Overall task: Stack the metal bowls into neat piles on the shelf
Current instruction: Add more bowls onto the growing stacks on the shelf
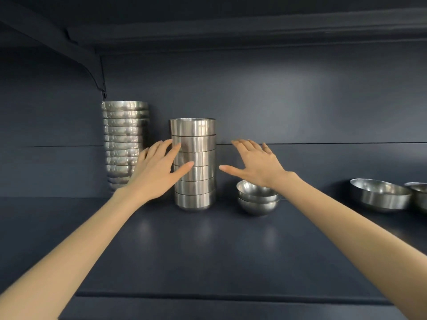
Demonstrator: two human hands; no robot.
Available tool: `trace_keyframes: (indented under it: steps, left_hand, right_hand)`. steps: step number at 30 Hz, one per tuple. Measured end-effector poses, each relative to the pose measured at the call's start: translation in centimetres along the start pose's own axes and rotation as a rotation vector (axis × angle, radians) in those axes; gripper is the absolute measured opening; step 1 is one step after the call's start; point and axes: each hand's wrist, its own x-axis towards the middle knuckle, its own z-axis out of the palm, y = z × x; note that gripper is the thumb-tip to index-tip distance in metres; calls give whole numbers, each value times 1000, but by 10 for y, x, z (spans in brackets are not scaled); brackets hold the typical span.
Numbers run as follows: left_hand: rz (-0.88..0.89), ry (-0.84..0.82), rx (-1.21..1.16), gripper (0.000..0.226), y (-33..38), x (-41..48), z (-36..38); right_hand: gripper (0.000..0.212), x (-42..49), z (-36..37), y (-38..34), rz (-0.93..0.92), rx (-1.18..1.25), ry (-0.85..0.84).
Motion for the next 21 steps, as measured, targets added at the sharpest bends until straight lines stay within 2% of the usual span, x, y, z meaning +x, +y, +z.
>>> trace_keyframes:
  steps: [4,10,15,21]
  left_hand:
    - [32,-26,97,101,10,-24,8]
    - [59,-87,56,104,33,-47,25]
    - [113,-101,-55,107,72,-51,29]
    - [237,-118,-136,100,122,-38,42]
  right_hand:
    - [88,-37,3,3,47,-68,-42]
    - [90,-94,0,14,156,-42,-140]
    - [89,-134,-9,35,277,-30,-145]
    - [91,-176,-17,76,462,-29,-142]
